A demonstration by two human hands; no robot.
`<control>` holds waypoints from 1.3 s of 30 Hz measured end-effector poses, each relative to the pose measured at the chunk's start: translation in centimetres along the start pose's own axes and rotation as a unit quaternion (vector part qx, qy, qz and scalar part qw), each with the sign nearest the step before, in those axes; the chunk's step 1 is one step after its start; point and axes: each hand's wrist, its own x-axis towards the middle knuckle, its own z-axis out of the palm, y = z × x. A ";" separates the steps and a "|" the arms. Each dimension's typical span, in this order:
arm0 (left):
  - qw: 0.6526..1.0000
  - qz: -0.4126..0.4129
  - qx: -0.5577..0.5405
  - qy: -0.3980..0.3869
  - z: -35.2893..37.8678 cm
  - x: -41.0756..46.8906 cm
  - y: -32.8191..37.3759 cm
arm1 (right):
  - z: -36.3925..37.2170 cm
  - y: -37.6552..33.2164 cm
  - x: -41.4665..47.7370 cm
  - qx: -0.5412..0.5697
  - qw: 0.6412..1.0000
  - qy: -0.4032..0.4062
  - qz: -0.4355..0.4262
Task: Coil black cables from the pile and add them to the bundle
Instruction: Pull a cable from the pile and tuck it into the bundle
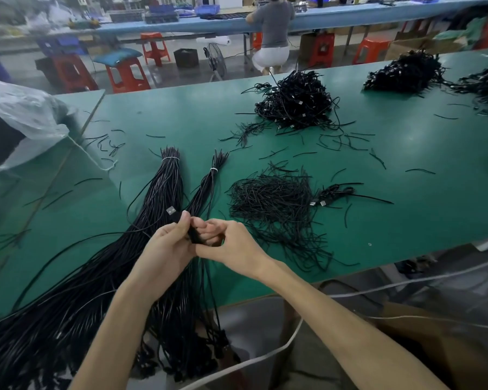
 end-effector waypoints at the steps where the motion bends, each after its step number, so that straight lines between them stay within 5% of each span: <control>1: 0.999 -0.003 0.033 -0.016 -0.3 -0.2 0.4 | -0.3 -0.1 -0.1 -0.016 1.000 0.002 -0.013; 8: 0.980 0.039 0.197 -0.006 0.6 -1.8 1.0 | -0.6 -0.9 -1.2 -0.064 0.996 0.024 -0.057; 13: 0.930 0.125 0.336 0.078 1.1 -2.4 0.2 | -1.8 -1.0 -1.4 -0.170 0.981 0.050 -0.079; 20: 0.933 0.113 0.316 0.129 0.3 -2.2 -0.5 | -2.1 -1.0 -2.0 -0.283 0.953 0.040 -0.104; 32: 0.903 0.103 0.394 0.138 -0.3 -0.8 -0.4 | -2.2 -0.5 -2.4 -0.511 0.841 0.013 -0.177; 39: 0.793 0.071 0.601 0.067 0.3 -0.3 -0.1 | -3.5 -0.4 -2.2 -0.496 0.850 -0.025 -0.175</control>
